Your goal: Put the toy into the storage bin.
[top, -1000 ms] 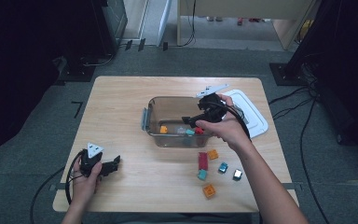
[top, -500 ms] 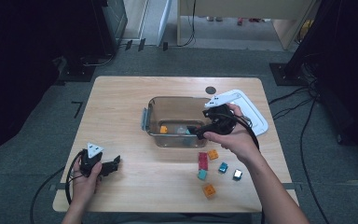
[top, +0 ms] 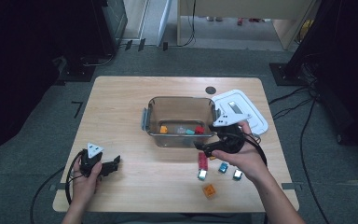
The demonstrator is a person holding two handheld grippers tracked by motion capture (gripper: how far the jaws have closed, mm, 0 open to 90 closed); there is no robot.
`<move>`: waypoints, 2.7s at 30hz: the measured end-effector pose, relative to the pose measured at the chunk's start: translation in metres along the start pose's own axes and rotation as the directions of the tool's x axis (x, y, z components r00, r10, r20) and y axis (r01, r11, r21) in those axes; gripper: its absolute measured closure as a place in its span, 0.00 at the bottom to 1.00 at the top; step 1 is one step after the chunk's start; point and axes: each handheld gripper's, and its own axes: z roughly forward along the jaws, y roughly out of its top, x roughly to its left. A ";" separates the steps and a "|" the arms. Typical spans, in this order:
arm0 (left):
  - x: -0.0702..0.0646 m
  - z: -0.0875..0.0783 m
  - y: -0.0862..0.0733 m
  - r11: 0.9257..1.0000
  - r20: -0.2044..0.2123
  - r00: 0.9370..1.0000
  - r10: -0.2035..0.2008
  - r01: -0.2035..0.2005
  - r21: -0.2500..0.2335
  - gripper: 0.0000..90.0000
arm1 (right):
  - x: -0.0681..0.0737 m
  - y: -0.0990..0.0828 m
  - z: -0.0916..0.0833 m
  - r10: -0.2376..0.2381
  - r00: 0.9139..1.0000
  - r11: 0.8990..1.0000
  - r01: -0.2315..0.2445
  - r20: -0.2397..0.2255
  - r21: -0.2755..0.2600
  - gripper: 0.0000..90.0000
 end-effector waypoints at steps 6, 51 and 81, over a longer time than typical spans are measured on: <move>0.000 0.000 0.000 1.000 0.000 1.000 0.000 0.000 -0.001 0.14 | 0.001 -0.025 0.000 0.016 1.000 1.000 -0.016 -0.007 -0.017 0.34; 0.000 0.000 0.000 1.000 0.000 1.000 0.001 -0.001 0.000 0.14 | -0.039 -0.116 0.066 0.116 0.963 0.976 -0.155 0.242 0.150 0.55; 0.000 0.000 0.000 1.000 0.000 1.000 0.000 0.000 -0.001 0.14 | -0.031 -0.100 0.038 0.121 0.979 0.990 -0.132 0.166 0.055 0.67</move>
